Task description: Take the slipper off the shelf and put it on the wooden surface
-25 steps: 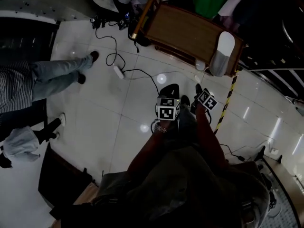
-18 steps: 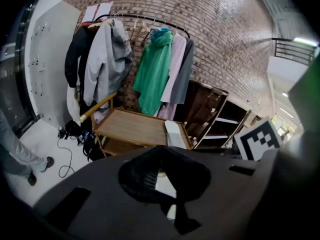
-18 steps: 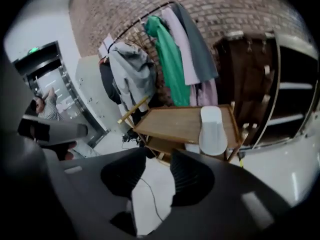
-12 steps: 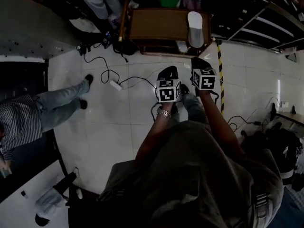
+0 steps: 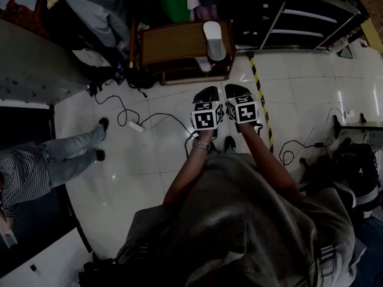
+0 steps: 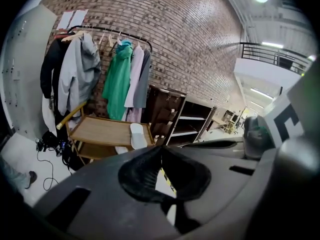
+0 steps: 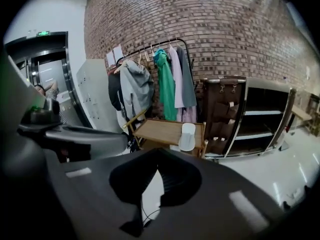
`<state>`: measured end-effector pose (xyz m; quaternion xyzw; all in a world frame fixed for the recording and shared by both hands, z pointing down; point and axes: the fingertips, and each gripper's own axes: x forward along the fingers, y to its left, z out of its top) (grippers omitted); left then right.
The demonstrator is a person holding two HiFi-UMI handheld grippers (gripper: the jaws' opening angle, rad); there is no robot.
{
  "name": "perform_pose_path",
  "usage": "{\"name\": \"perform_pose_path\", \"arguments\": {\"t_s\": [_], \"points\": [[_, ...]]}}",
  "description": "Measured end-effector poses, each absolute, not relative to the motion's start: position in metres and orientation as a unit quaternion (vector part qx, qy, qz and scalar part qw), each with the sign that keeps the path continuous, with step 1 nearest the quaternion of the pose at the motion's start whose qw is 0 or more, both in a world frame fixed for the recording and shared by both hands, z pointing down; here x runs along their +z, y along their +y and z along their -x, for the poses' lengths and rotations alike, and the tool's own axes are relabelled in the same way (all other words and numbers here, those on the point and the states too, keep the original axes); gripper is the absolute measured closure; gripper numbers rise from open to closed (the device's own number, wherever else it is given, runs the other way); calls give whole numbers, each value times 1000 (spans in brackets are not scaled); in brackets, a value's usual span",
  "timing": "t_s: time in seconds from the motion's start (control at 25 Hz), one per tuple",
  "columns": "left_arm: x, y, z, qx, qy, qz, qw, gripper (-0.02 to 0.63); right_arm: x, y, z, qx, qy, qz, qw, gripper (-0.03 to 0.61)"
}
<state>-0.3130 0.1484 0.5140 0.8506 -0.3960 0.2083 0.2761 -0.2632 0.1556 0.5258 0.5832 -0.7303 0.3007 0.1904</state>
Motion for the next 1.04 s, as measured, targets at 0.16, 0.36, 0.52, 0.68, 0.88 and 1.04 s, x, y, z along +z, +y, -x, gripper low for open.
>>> {"name": "perform_pose_path", "arguments": {"t_s": [0.16,0.36,0.52,0.68,0.88,1.04], "points": [[500,157,295,203,-403,-851,269,609,511,168,251,292,-739,-578,184,578],[497,168,281,213,-400,-853,258,609,509,176,242,301,-743,-570,181,578],[492,168,284,209,-402,-855,251,609,508,176,248,299,-747,-566,182,578],[486,165,290,202,-409,-854,249,609,500,174,251,294,-752,-562,178,578],[486,165,291,204,-407,-856,246,609,499,173,250,296,-752,-564,173,578],[490,168,296,208,-406,-854,248,609,500,175,253,301,-753,-560,169,578]]}}
